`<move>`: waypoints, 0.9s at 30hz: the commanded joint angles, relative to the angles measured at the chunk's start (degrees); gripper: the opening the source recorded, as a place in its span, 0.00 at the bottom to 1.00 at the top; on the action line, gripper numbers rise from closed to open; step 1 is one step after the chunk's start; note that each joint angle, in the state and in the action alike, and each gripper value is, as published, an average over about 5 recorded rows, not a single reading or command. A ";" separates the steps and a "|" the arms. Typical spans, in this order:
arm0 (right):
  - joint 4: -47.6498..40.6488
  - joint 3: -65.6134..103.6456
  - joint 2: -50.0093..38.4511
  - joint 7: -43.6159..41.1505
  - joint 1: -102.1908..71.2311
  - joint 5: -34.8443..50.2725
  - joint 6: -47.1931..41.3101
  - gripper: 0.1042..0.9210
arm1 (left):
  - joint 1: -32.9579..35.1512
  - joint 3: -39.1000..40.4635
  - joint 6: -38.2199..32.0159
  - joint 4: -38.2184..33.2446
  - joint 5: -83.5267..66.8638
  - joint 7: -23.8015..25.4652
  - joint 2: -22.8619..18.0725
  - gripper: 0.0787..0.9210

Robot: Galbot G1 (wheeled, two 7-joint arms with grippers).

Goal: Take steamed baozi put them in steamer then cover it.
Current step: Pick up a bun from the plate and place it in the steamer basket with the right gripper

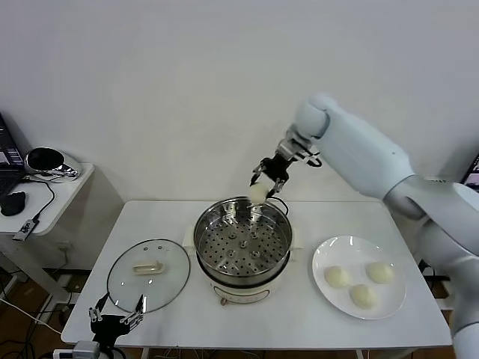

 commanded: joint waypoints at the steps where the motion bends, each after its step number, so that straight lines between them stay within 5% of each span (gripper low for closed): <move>1: -1.64 -4.04 7.22 -0.22 -0.19 -6.27 11.99 0.54 | 0.02 -0.03 0.01 -0.22 0.14 -0.06 -0.37 0.88; 16: -7.78 -2.61 12.19 1.49 -2.61 -18.61 11.99 0.54 | 0.39 -0.06 -0.04 -1.71 -0.07 -0.25 -1.09 0.88; 27: -8.16 -2.43 12.14 2.30 -4.11 -19.93 11.99 0.54 | 0.20 0.06 -0.06 -1.40 -0.11 -0.25 -1.04 0.88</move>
